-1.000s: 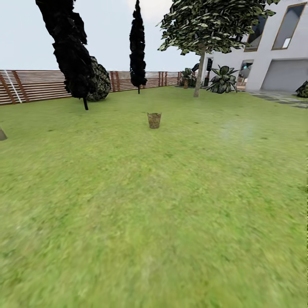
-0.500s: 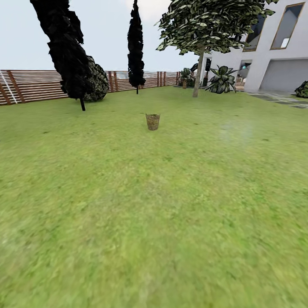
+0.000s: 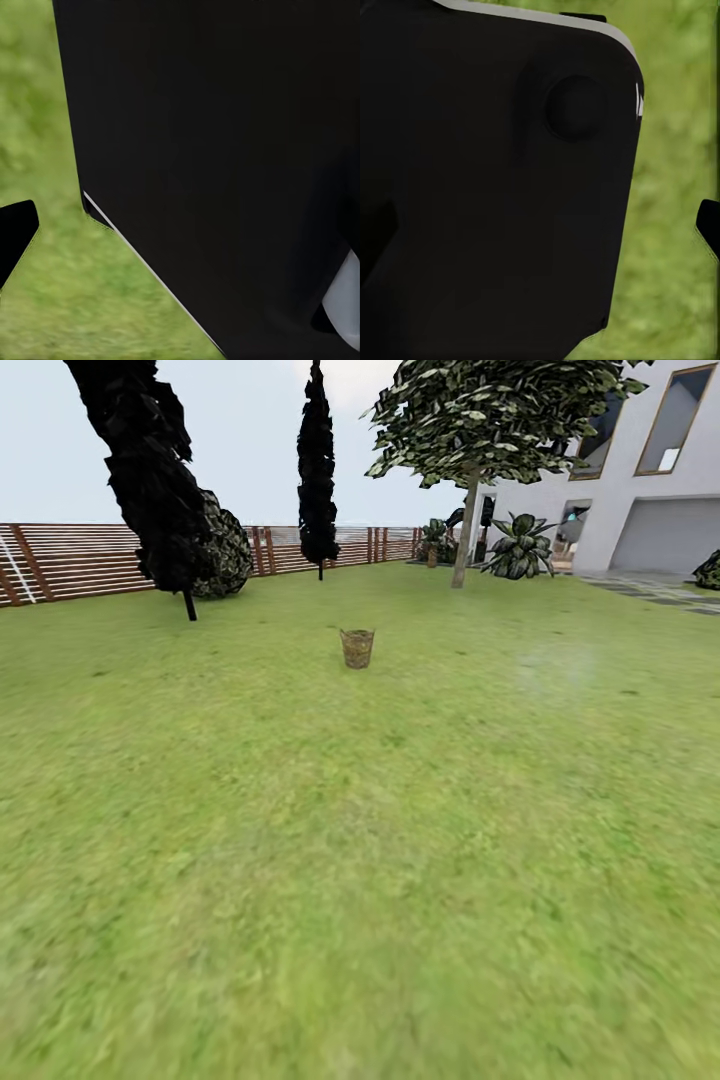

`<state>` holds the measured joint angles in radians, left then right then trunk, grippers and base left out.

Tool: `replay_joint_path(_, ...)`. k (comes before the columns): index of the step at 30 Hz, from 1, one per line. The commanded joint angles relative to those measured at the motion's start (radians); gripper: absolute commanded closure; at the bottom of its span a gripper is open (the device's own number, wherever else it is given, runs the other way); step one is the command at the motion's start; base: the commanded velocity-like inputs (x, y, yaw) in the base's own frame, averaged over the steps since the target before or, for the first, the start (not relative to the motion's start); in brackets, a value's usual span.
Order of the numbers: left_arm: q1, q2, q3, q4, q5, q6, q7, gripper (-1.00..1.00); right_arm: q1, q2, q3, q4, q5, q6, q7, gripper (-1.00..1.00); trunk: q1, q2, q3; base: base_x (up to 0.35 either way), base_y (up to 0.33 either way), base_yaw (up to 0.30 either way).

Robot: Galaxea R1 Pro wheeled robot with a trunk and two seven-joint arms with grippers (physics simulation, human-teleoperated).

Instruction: Take the three Easter eggs out of the wicker basket on the lawn in the garden, then place them on the lawn next to a single tree (choose any tree) so that all three eggs are next to the same tree and none are left in the basket.

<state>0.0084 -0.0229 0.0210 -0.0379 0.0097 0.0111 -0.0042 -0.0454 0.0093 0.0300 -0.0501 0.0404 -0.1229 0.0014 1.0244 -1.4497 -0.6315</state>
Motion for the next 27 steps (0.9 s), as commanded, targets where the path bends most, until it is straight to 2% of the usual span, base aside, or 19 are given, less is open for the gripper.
replay_joint_path(1,0.001,0.000,0.002,-0.002,0.001,0.001,0.000,-1.00,-0.001,0.000,0.002,0.001,0.004,-0.003,0.001,-1.00,0.001,0.000,-0.001,0.327,0.000,0.000)
replay_joint_path(27,0.000,0.000,0.002,-0.002,0.001,0.001,0.000,-1.00,-0.001,0.000,0.002,0.001,0.005,-0.003,0.001,-1.00,0.001,0.000,-0.001,0.328,0.000,0.000)
